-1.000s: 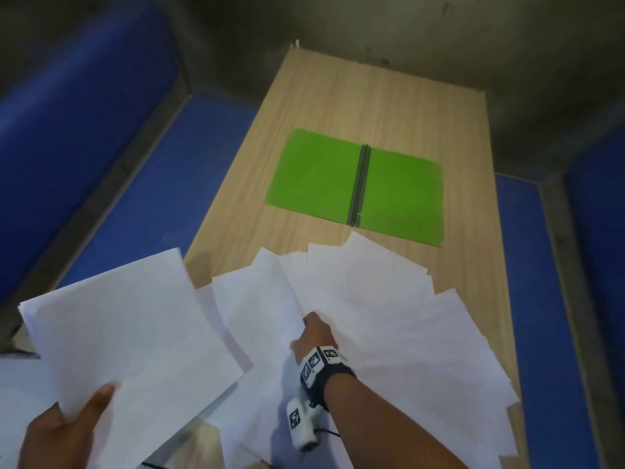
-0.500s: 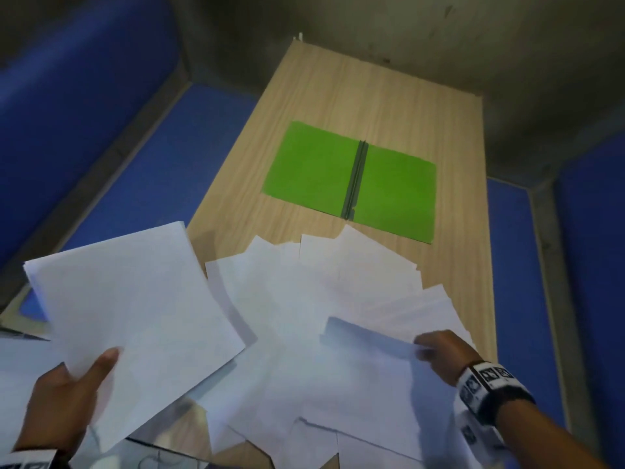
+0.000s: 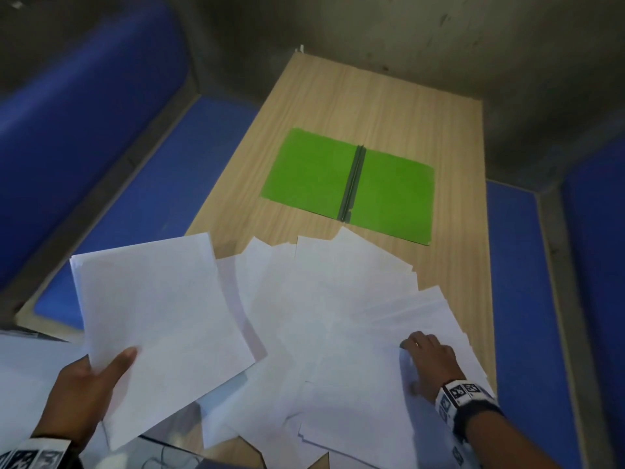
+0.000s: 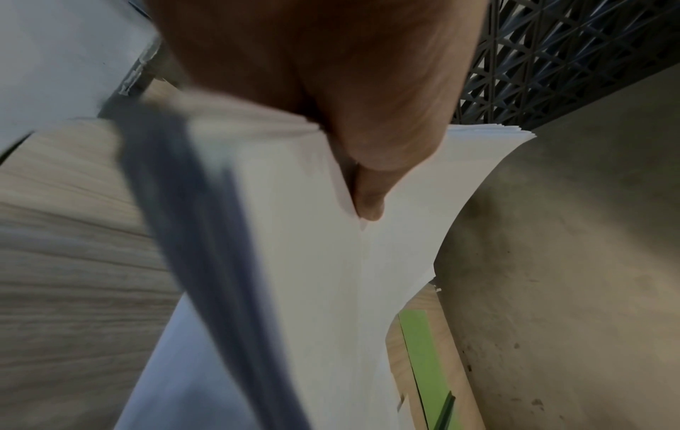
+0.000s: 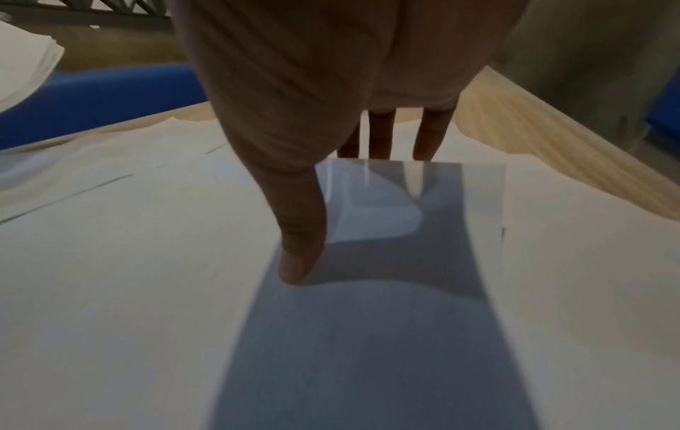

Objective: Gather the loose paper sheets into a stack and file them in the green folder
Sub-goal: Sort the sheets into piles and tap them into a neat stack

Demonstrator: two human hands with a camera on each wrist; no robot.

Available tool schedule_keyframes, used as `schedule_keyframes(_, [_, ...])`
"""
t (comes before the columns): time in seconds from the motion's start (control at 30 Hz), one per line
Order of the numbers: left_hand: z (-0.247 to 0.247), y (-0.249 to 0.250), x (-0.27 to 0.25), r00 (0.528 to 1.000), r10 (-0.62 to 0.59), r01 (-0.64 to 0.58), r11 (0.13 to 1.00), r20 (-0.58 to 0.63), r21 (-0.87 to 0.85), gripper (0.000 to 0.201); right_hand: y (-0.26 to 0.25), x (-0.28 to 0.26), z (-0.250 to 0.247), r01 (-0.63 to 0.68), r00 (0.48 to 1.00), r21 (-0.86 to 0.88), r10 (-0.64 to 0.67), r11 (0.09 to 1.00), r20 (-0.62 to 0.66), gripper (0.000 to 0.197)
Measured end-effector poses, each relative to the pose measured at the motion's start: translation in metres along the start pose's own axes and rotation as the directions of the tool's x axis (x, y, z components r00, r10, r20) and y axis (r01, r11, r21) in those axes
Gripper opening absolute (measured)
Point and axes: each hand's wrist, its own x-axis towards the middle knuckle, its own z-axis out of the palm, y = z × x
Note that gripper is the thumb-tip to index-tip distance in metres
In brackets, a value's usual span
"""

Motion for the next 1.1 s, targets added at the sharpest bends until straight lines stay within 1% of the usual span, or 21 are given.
schedule_keyframes(0.1, [0.002,0.002,-0.003,1.0,-0.023,0.022,0.999,0.013,0.034,0.033,-0.001,0.001,-0.003,-0.01,0.999,-0.004,0.01,1.0,0.043,0.065])
schedule_keyframes(0.17, [0.002,0.006,-0.007,1.0,-0.019,0.018,0.999,0.024,0.033,0.032,-0.003,0.002,-0.003,-0.017,0.998,0.004,0.016,1.0,0.064,0.057])
schedule_keyframes(0.2, [0.002,0.007,-0.009,0.999,-0.017,0.016,0.999,0.033,0.034,0.029,-0.003,0.002,-0.004,-0.016,0.997,0.019,0.014,1.0,0.071,0.05])
schedule_keyframes(0.27, [0.001,0.01,-0.012,0.999,-0.023,0.022,0.999,0.044,0.035,0.027,-0.001,0.003,-0.006,0.002,0.994,0.028,-0.005,1.0,0.112,0.029])
schedule_keyframes(0.3, [0.0,0.01,-0.014,0.998,-0.032,0.03,0.999,0.046,0.041,0.027,0.001,0.003,-0.008,0.006,0.991,0.061,-0.014,0.998,0.137,0.017])
schedule_keyframes(0.33, [-0.001,0.01,-0.015,0.999,-0.028,0.026,0.998,0.045,0.051,0.028,0.006,0.003,-0.012,-0.001,0.988,0.126,-0.018,0.992,0.154,0.014])
schedule_keyframes(0.37, [-0.002,0.01,-0.015,0.999,-0.03,0.027,0.998,0.04,0.063,0.029,0.012,0.002,-0.016,-0.011,0.989,0.191,-0.017,0.981,0.148,0.016])
schedule_keyframes(0.47, [-0.005,0.003,-0.009,0.998,-0.055,0.052,0.993,0.03,0.105,0.034,0.036,-0.009,-0.045,0.006,0.999,0.355,-0.02,0.935,0.037,0.01])
schedule_keyframes(0.53, [-0.006,-0.001,-0.006,0.997,-0.07,0.066,0.989,0.026,0.131,0.037,0.05,-0.019,-0.075,-0.003,0.999,0.447,0.022,0.894,-0.037,0.013])
schedule_keyframes(0.6, [-0.004,-0.004,-0.005,0.997,-0.068,0.063,0.988,0.033,0.143,0.033,0.057,-0.032,-0.108,0.006,0.991,0.518,0.065,0.855,-0.118,0.015])
schedule_keyframes(0.63, [-0.004,-0.005,-0.003,0.997,-0.07,0.063,0.987,0.037,0.149,0.032,0.054,-0.038,-0.125,0.023,0.984,0.588,0.086,0.808,-0.156,0.018])
schedule_keyframes(0.67, [-0.003,-0.007,-0.002,0.996,-0.074,0.066,0.985,0.042,0.157,0.032,0.046,-0.044,-0.14,0.052,0.977,0.666,0.099,0.744,-0.187,0.021])
schedule_keyframes(0.73, [-0.001,-0.008,-0.001,0.995,-0.084,0.075,0.983,0.051,0.169,0.034,0.017,-0.046,-0.16,0.114,0.97,0.769,0.097,0.629,-0.223,0.022])
schedule_keyframes(0.8, [0.001,-0.008,-0.001,0.995,-0.088,0.078,0.981,0.05,0.175,0.032,-0.024,-0.034,-0.165,0.152,0.976,0.811,0.043,0.565,-0.213,0.021])
schedule_keyframes(0.87, [0.002,-0.006,-0.001,0.994,-0.097,0.087,0.981,0.05,0.174,0.029,-0.076,-0.015,-0.151,0.177,0.981,0.781,-0.04,0.6,-0.191,0.022])
schedule_keyframes(0.9, [0.002,-0.005,0.0,0.993,-0.104,0.094,0.981,0.053,0.171,0.029,-0.101,-0.003,-0.14,0.189,0.981,0.745,-0.083,0.64,-0.177,0.025])
schedule_keyframes(0.93, [0.002,-0.004,0.0,0.992,-0.112,0.101,0.98,0.055,0.172,0.029,-0.128,0.009,-0.124,0.202,0.979,0.706,-0.119,0.679,-0.166,0.032])
schedule_keyframes(0.97, [0.002,-0.004,0.001,0.991,-0.119,0.107,0.978,0.055,0.177,0.03,-0.151,0.022,-0.108,0.195,0.981,0.669,-0.136,0.717,-0.14,0.044])
schedule_keyframes(1.03, [0.001,-0.003,0.002,0.99,-0.128,0.116,0.975,0.053,0.19,0.032,-0.189,0.041,-0.077,0.154,0.987,0.605,-0.145,0.781,-0.064,0.067])
schedule_keyframes(1.07, [0.0,-0.003,0.002,0.99,-0.13,0.118,0.974,0.052,0.193,0.034,-0.202,0.048,-0.064,0.138,0.989,0.567,-0.149,0.812,-0.028,0.072])
schedule_keyframes(1.1, [0.0,-0.005,0.003,0.991,-0.128,0.116,0.974,0.05,0.192,0.036,-0.213,0.051,-0.056,0.122,0.99,0.527,-0.138,0.841,-0.01,0.069])
